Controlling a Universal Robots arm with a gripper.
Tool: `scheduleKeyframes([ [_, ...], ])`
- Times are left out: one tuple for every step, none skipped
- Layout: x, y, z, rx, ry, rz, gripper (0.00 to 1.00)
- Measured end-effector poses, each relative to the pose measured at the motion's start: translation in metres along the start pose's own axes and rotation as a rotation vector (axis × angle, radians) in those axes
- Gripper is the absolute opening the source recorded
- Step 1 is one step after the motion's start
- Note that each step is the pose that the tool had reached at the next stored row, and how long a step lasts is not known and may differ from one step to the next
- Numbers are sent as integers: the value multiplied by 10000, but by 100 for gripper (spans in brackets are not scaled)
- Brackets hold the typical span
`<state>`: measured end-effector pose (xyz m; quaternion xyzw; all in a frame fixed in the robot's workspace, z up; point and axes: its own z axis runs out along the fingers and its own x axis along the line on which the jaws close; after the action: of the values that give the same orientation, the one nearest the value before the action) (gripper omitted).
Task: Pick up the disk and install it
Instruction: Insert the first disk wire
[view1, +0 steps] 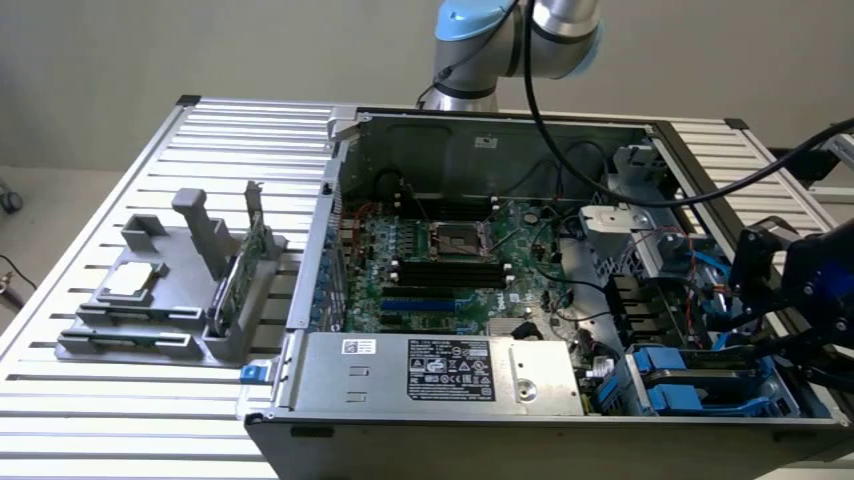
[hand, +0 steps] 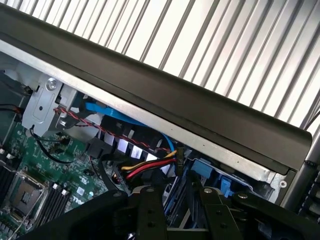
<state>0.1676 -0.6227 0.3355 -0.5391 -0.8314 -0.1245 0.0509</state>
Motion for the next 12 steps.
scheduleKeyframes([
  [-1, 2, 3, -4, 9, 0, 33],
  [-3, 4, 6, -7, 16, 0, 33],
  [-5, 7, 7, -11, 24, 1, 33],
  [-7, 9, 9, -14, 31, 1, 33],
  [-8, 12, 10, -18, 41, 1, 33],
  [-10, 15, 13, -22, 50, 2, 33],
  [-10, 18, 14, -24, 54, 3, 33],
  [-10, 21, 16, -26, 58, 3, 33],
  [-10, 25, 18, -28, 62, 3, 33],
  [-9, 28, 19, -29, 65, 4, 33],
  [-9, 32, 21, -31, 69, 4, 33],
  [-7, 36, 22, -34, 73, 5, 33],
])
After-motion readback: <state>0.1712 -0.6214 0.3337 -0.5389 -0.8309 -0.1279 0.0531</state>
